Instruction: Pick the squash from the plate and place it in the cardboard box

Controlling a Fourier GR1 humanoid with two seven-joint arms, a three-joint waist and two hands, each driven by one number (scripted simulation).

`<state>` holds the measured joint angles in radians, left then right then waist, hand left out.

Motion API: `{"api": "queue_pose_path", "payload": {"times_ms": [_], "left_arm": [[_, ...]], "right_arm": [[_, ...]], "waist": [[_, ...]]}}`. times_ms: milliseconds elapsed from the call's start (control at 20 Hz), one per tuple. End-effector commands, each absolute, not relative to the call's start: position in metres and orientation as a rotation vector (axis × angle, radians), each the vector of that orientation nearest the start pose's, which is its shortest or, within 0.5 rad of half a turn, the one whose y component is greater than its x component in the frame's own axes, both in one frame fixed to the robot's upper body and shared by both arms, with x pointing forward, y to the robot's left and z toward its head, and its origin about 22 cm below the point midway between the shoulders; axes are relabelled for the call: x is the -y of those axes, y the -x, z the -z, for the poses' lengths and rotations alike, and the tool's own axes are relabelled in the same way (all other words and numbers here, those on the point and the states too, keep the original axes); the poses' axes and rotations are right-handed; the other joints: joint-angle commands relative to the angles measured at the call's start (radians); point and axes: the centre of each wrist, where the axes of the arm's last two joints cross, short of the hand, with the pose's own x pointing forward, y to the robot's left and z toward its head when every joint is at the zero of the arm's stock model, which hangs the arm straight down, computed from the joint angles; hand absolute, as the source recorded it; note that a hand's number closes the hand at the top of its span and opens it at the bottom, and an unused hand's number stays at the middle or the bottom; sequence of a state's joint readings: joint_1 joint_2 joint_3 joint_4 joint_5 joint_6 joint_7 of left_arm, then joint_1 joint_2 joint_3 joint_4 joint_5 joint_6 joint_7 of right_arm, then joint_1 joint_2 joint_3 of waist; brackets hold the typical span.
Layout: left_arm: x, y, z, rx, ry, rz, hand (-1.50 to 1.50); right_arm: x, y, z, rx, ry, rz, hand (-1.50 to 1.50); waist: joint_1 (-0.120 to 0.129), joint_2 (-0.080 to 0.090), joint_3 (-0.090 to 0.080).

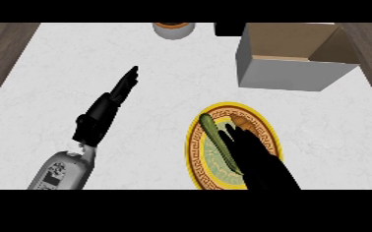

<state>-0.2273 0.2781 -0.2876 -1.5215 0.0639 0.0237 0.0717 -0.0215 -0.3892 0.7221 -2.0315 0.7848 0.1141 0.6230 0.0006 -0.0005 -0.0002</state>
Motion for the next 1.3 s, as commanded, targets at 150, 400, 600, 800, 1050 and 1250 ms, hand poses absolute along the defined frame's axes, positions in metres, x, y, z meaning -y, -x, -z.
{"api": "queue_pose_path", "payload": {"times_ms": [150,400,600,800,1050,1250], "left_arm": [[-0.209,-0.275,-0.03,1.597,0.046,0.454,0.0],[-0.213,-0.283,-0.045,1.591,0.032,0.454,0.0],[-0.202,-0.296,-0.047,1.589,0.035,0.45,0.0],[-0.219,-0.284,-0.037,1.588,0.039,0.459,0.0],[-0.211,-0.295,-0.046,1.606,0.058,0.448,0.0],[-0.215,-0.29,-0.033,1.605,0.026,0.446,0.0]], "right_arm": [[0.129,-0.192,-0.031,1.286,0.603,-1.215,-1.5],[0.121,-0.185,-0.023,1.343,0.603,-1.195,-1.5],[0.137,-0.214,-0.027,1.35,0.624,-1.226,-1.5],[0.123,-0.199,-0.021,1.328,0.638,-1.213,-1.5],[0.126,-0.229,-0.003,1.287,0.594,-1.262,-1.5],[0.126,-0.214,-0.008,1.263,0.587,-1.253,-1.5]], "waist": [[0.002,0.001,0.0],[-0.001,0.0,0.0],[-0.001,0.001,0.0],[-0.001,0.0,0.0],[0.0,0.001,0.0],[-0.002,0.0,0.0]]}}
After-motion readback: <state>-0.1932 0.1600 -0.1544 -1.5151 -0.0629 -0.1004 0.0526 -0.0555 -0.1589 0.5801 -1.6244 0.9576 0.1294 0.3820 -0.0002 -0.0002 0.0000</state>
